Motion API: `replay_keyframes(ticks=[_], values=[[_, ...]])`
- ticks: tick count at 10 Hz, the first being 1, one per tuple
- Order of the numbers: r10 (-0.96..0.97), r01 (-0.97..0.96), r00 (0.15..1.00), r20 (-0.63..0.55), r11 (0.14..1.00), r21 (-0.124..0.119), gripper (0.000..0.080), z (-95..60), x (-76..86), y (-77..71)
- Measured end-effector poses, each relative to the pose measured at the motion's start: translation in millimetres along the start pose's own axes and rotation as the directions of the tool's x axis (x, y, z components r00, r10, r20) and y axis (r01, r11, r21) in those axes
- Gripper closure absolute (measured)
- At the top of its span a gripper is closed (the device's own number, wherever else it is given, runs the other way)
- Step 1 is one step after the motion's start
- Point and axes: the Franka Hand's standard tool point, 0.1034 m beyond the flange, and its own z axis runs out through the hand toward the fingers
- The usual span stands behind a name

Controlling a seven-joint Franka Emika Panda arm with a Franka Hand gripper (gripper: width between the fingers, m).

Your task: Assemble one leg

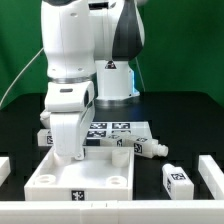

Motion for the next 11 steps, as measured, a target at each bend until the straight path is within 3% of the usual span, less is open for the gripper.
replay_keyframes(ticks=[3,8,9,10,11], values=[[-0.013,0.012,1.0,-0.009,1.0,-0.019,0.0745,-0.6,13.9,18.5],[-0.012,0.012,1.0,-0.026,1.0,-0.023,0.0745,-0.2,35.0,21.6],[0.006,-0.007,1.0,-0.03,1.0,-0.025,0.0666,-0.9,39.4,22.2],[0.023,-0.024,0.999,-0.031,0.999,-0.026,0.0666,-1.7,40.5,22.8],[0.034,-0.035,0.999,-0.031,0.999,-0.027,0.0483,-2.5,41.0,23.0]])
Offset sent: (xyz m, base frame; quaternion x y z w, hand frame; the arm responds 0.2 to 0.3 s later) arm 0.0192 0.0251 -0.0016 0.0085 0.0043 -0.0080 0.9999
